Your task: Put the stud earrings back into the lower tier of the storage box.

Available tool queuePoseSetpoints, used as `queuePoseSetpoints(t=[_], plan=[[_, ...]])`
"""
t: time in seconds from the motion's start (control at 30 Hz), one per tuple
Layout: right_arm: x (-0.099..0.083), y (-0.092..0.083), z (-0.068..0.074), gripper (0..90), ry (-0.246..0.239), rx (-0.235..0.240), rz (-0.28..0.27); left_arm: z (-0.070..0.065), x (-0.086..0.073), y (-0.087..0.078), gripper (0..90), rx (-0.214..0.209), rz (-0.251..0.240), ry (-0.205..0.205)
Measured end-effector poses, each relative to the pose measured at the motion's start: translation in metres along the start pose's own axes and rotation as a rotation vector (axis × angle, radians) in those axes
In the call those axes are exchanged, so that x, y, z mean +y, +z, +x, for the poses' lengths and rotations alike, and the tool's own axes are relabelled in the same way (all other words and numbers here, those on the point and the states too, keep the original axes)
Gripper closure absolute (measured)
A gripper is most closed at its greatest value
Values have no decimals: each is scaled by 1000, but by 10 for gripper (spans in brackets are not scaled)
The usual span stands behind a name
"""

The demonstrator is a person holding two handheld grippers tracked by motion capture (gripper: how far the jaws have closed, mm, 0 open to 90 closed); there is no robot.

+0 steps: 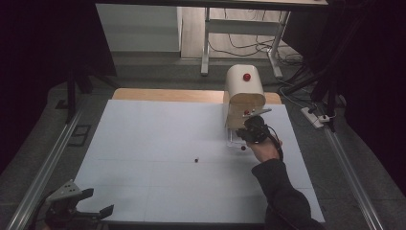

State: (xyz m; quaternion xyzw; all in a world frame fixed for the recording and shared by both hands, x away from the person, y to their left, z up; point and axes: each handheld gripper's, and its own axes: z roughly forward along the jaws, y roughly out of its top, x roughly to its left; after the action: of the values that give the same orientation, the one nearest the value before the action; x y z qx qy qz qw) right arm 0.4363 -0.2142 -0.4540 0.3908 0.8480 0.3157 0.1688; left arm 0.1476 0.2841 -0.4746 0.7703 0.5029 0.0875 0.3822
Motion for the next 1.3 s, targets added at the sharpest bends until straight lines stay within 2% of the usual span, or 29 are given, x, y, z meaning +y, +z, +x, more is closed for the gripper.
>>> queuePoseSetpoints(t=[0.27,0.57,0.77,1.0,1.3], plan=[[4,-8,3,612,26,1,-29,0,0,0,27,-1,-1,0],[4,-20,13,386,60,68,-52,1,0,0,28,-4,-1,-7],[3,-19,21,222,34,84,-39,1,0,0,28,-3,0,-5],[4,-20,32,107,4,112,-60,1,0,0,28,-3,0,-6],[1,-16,52,11,-60,138,-28,1,0,0,28,-3,-1,-7]])
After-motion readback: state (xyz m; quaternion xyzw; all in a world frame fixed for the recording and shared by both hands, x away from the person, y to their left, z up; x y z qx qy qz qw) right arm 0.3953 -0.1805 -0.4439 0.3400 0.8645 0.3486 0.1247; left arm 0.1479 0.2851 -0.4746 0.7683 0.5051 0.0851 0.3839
